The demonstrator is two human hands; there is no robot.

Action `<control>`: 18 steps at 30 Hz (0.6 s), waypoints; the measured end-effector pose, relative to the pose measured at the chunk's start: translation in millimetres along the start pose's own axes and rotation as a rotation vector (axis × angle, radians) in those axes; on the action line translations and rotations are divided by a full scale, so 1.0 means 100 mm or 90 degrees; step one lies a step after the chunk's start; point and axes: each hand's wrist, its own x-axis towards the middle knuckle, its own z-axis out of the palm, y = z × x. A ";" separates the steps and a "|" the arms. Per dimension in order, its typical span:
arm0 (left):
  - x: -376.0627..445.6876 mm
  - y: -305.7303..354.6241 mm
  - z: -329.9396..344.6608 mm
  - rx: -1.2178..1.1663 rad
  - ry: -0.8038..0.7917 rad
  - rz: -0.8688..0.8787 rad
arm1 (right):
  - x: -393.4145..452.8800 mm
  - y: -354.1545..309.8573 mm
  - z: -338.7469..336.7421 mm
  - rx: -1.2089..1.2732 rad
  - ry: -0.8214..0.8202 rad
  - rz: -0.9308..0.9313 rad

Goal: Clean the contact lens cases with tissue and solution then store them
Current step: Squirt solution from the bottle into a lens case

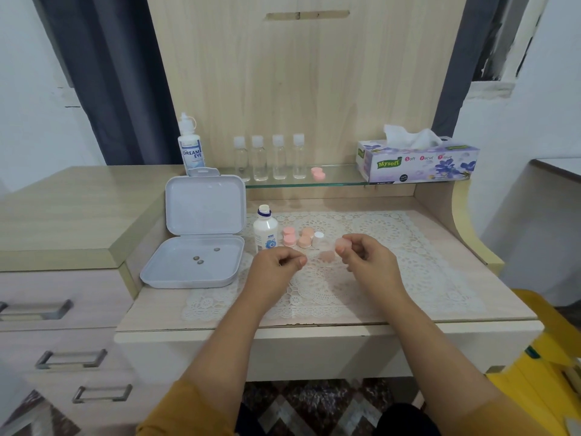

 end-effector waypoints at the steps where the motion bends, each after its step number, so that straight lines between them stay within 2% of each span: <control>1: 0.00 0.00 0.00 0.007 -0.011 -0.005 | 0.01 0.01 -0.02 0.000 0.004 0.003; 9: 0.10 0.05 0.03 0.109 -0.081 -0.050 | 0.01 0.08 -0.06 0.003 0.021 0.018; 18: 0.25 0.12 0.26 0.331 -0.089 0.049 | 0.01 0.11 -0.07 0.015 0.029 0.016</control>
